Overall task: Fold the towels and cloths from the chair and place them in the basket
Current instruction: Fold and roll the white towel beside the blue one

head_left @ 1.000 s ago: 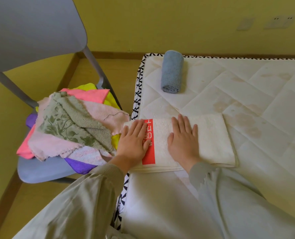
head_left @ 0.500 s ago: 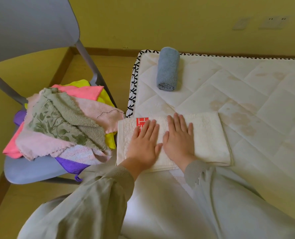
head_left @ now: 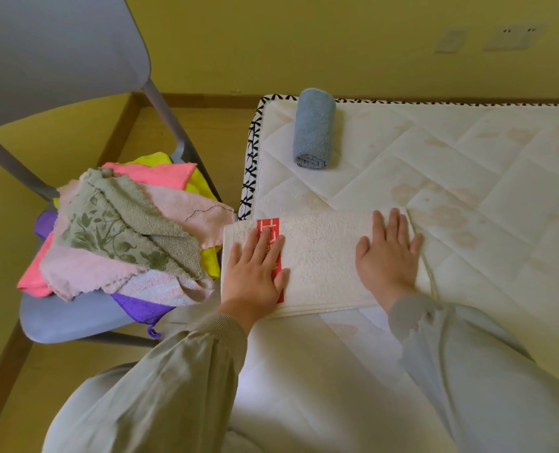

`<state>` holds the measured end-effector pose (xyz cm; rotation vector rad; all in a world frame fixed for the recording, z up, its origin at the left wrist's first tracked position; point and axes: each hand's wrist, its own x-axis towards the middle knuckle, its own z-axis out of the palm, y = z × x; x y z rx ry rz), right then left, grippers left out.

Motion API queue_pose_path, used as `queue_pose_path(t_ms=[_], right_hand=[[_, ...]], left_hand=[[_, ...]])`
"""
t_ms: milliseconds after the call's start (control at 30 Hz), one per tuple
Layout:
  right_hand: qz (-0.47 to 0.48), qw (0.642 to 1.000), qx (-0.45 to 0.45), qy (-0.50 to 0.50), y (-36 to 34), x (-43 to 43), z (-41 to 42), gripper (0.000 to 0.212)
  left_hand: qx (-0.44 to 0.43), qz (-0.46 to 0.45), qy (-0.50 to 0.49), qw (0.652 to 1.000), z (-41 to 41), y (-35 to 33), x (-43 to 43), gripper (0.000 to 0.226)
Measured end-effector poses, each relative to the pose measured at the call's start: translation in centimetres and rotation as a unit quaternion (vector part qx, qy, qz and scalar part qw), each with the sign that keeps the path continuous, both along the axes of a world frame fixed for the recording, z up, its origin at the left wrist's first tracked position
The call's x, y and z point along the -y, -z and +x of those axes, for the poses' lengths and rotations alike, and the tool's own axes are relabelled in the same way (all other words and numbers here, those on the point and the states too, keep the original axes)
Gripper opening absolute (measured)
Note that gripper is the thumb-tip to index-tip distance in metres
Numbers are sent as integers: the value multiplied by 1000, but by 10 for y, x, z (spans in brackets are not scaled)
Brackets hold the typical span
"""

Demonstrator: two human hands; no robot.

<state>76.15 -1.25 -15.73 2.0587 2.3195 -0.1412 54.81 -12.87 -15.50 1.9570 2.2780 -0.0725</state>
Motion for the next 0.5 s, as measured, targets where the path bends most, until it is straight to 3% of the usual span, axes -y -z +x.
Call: queue_pose_path(t_ms=[233,333,400,500], right_hand=[[3,995,-22,93,-5,3,10,67],[30,989,-74,123,-18,3,11,76],[13,971,-154,181,-24,-1,12,78],[-31,912,-271,307,-31,-12,17,57]], left_hand=[[-44,-34,-9,998,-3,-4,8,67],[-61,-51,-1,997,-2,-8,6,58],[-56,-62,-2,997,2,-12,6,55],[-34,-70,-5,997,11,-15,8,53]])
